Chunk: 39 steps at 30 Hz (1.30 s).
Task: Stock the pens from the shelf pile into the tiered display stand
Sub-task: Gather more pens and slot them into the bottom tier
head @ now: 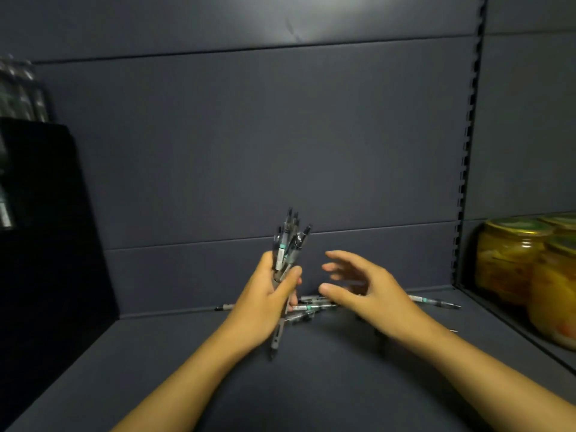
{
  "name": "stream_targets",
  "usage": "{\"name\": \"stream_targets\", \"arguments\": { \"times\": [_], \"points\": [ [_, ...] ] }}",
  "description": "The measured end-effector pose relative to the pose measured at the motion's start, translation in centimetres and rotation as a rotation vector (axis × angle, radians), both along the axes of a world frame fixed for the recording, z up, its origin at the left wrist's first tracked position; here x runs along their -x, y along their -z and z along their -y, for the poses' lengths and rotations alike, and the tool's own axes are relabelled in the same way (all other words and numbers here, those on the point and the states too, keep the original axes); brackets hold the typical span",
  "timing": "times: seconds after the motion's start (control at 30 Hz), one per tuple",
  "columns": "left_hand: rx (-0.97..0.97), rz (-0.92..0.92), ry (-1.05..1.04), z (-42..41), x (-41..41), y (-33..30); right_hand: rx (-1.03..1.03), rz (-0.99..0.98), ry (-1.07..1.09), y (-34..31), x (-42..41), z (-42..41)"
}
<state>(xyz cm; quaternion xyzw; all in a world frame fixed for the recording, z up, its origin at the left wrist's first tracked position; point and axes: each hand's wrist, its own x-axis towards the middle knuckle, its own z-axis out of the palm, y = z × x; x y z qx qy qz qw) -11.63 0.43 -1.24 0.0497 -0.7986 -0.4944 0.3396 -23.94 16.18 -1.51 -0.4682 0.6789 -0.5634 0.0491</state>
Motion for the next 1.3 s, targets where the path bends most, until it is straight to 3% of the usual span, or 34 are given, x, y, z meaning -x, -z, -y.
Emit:
{"name": "stream_targets", "arguments": {
  "times": [0.13, 0.27, 0.43, 0.53, 0.73, 0.83, 1.03, 1.17, 1.23, 1.3],
  "points": [
    [-0.101, -0.1, 0.105, -2.6, 1.0, 0.0, 0.033, 0.101, -0.127, -2.1, -3.5, 2.3],
    [-0.073, -0.172, 0.059, -4.9, 1.7, 0.9, 0.089, 0.14, 0.03, -2.7, -4.8, 3.3],
    [-0.286, -0.282, 0.084, -5.5, 1.7, 1.2, 0.134, 0.071, 0.109, -2.9, -6.1, 4.4],
    [-0.221, -0.342, 0.058, -5.3, 1.5, 1.5, 0.171, 0.018, 0.104, -2.9, -6.6, 4.4],
    [-0.446, -0.278, 0.12, -5.4, 2.5, 2.2, 0.089, -0.054, 0.125, -2.4, -6.4, 3.9],
    [-0.45, -0.268, 0.136, -5.7, 2.5, 2.5, 0.056, -0.103, 0.139, -2.1, -6.3, 3.4],
    [-0.357, -0.37, 0.153, -6.0, 1.9, 1.0, 0.18, -0.146, 0.127, -3.3, -6.5, 2.9],
    [-0.423, -0.376, 0.198, -6.2, 1.8, 1.4, 0.152, -0.126, 0.124, -2.7, -6.4, 3.1],
    [-0.584, -0.334, 0.252, -6.3, 2.0, 1.6, 0.153, -0.115, 0.128, -2.4, -6.1, 3.1],
    [-0.576, -0.286, 0.23, -6.4, 2.1, 1.9, 0.133, -0.1, 0.117, -2.0, -5.8, 3.0]
  ]
}}
